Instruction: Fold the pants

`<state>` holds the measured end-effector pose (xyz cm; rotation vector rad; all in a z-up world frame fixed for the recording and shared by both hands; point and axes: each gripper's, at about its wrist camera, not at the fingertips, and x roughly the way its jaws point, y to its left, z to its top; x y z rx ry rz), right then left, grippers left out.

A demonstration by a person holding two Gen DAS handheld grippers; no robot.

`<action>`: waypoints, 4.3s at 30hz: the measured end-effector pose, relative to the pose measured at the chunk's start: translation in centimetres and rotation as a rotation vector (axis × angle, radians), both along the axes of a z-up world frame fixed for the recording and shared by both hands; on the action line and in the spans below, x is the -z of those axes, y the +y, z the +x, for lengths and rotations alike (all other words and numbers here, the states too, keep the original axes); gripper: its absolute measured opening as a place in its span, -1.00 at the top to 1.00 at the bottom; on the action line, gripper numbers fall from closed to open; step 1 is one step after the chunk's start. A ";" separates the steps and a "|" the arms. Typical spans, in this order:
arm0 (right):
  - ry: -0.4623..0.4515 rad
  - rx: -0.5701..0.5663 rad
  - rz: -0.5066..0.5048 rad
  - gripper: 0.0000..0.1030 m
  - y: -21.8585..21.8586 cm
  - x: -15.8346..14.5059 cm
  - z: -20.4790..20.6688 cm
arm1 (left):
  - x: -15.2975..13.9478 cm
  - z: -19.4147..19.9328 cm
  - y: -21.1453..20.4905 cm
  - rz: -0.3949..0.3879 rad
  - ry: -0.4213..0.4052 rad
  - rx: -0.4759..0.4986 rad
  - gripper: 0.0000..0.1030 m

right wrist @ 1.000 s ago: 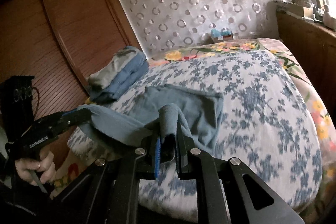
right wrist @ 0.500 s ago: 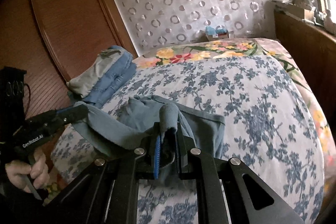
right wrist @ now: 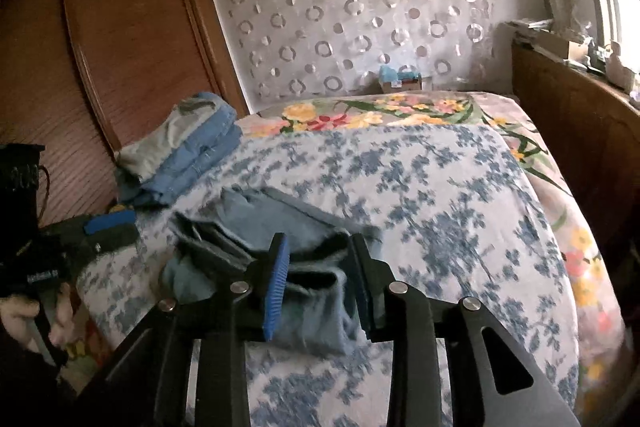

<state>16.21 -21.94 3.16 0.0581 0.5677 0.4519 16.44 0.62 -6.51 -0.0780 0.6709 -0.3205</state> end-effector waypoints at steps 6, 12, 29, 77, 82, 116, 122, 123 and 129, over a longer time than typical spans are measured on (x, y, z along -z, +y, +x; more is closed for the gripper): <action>0.075 -0.033 -0.080 0.39 0.3 2.4 -0.3 | 2.5 0.1 0.8 0.016 0.067 -0.007 0.03; 0.158 -0.041 -0.126 0.39 1.8 4.2 1.7 | 4.8 1.2 0.3 0.064 0.146 -0.001 0.03; 0.192 -0.081 -0.152 0.52 3.2 5.4 3.2 | 6.4 2.9 -0.9 0.116 0.201 0.000 0.03; 0.074 -0.081 -0.173 0.60 -1.5 3.1 -3.4 | 4.6 1.4 -2.3 0.066 0.156 0.046 0.15; 0.115 -0.103 -0.213 0.59 -0.3 3.6 0.2 | 4.7 3.4 -2.7 0.075 0.165 0.042 0.15; 0.173 -0.096 -0.131 0.37 -0.3 3.7 6.6 | 3.8 5.4 -4.3 0.051 0.116 0.132 0.70; 0.159 -0.133 -0.154 0.35 0.2 3.9 7.2 | 3.9 5.3 -4.9 0.094 0.116 0.126 0.76; 0.160 -0.136 -0.158 0.35 0.3 4.0 7.3 | 4.0 5.3 -4.9 0.100 0.120 0.122 0.76; 0.157 -0.151 -0.169 0.35 0.8 4.2 7.6 | 4.4 5.5 -4.6 0.091 0.129 0.116 0.76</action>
